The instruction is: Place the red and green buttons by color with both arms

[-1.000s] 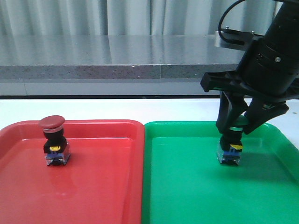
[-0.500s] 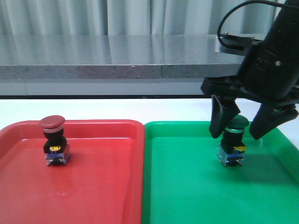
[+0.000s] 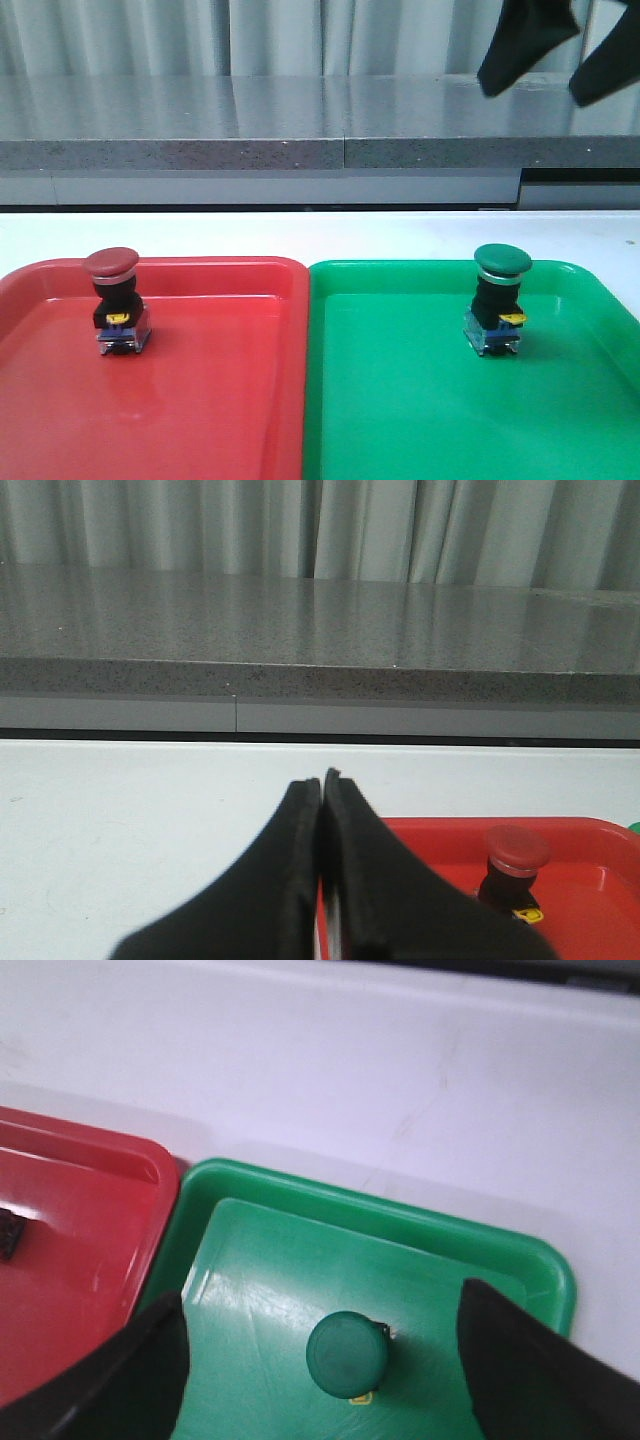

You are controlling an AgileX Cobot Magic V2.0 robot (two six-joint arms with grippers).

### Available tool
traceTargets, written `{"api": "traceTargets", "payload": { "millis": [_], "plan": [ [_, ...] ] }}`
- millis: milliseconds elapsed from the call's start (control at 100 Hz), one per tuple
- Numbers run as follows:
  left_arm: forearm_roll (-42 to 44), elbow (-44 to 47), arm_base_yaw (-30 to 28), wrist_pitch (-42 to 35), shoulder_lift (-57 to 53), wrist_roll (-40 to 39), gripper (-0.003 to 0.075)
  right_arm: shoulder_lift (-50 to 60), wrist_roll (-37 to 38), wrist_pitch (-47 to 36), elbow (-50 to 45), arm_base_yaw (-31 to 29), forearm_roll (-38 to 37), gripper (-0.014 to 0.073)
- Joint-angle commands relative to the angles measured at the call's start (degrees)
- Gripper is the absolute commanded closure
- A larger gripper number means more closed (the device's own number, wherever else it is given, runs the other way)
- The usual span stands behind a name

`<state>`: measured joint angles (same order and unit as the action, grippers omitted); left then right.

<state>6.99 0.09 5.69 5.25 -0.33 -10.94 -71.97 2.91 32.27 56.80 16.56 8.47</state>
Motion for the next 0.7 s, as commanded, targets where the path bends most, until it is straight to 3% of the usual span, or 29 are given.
{"api": "traceTargets", "payload": {
  "millis": [0,440,560,690],
  "plan": [
    [-0.10,2.43,-0.08,-4.69,-1.76,-0.15,0.0739,6.17,-0.29,-1.27,1.34,0.07,-2.04,0.0033],
    [-0.10,2.43,-0.08,-4.69,-1.76,-0.15,0.0739,32.61,-0.29,-1.33,-12.02,0.07,-7.14,0.0048],
    [-0.10,2.43,-0.08,-4.69,-1.76,-0.15,0.0739,38.28,-0.29,-1.33,-16.23,0.07,-7.20,0.0158],
    [-0.10,2.43,-0.08,-4.69,-1.76,-0.15,0.0739,42.79,-0.29,-0.83,-19.54,0.07,-7.20,0.0346]
  ]
}}
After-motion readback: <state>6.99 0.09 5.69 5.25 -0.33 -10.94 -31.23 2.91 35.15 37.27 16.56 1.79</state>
